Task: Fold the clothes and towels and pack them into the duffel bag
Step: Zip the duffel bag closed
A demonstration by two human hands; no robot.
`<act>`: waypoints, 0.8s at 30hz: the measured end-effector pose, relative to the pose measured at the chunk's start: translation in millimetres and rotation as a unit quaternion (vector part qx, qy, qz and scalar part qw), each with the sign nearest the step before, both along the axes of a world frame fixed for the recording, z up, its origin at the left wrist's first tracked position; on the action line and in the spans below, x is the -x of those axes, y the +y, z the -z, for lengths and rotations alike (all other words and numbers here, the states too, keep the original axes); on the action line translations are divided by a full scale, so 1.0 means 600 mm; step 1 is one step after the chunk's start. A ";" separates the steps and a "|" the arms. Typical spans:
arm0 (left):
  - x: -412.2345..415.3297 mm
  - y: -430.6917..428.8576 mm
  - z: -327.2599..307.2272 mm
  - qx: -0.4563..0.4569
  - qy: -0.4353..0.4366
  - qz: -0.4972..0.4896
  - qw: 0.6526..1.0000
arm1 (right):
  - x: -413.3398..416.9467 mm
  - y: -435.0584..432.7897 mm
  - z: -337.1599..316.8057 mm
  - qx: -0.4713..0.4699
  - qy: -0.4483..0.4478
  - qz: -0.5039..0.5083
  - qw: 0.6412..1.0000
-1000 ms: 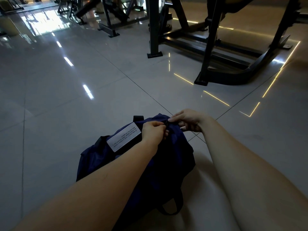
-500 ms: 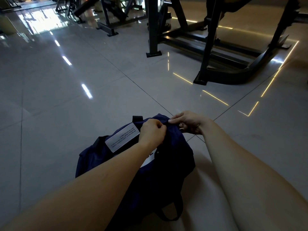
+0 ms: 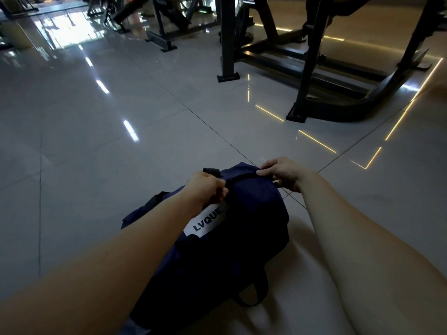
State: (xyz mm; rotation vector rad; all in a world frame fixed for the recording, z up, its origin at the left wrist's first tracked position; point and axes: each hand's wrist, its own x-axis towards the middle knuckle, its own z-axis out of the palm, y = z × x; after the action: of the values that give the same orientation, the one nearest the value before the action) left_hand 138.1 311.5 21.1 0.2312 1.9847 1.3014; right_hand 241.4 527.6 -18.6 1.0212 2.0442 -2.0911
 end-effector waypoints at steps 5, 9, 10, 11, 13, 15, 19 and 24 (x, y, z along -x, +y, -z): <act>0.020 -0.064 -0.007 0.003 0.004 -0.018 1.000 | 0.002 -0.012 -0.009 -0.093 -0.018 0.057 0.994; 0.040 -0.123 -0.025 0.040 0.032 -0.009 0.999 | 0.005 -0.015 0.003 -0.255 -0.077 0.112 0.957; 0.043 -0.136 -0.029 0.047 0.035 -0.006 0.998 | 0.007 -0.021 0.003 -0.319 -0.104 0.096 0.937; 0.046 -0.146 -0.034 0.051 0.036 -0.005 0.998 | 0.010 -0.029 -0.001 -0.382 -0.126 0.074 0.913; 0.050 -0.160 -0.042 0.053 0.039 -0.004 0.998 | 0.027 -0.055 -0.025 -0.465 -0.124 0.035 0.876; 0.049 -0.170 -0.047 0.047 0.040 -0.001 0.998 | 0.055 -0.102 -0.064 -0.494 -0.077 -0.046 0.865; 0.034 -0.183 -0.045 0.022 0.035 -0.012 0.999 | 0.097 -0.251 -0.105 -0.526 -0.030 -0.294 0.798; 0.033 -0.211 -0.053 0.036 0.046 -0.006 0.998 | 0.087 -0.310 -0.089 -0.698 -0.034 -0.310 0.645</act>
State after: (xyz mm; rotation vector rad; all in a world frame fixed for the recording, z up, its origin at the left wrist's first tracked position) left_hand 118.0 184.6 52.8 0.2480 2.1090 1.2444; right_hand 189.0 341.6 34.8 0.1435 3.1036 0.1332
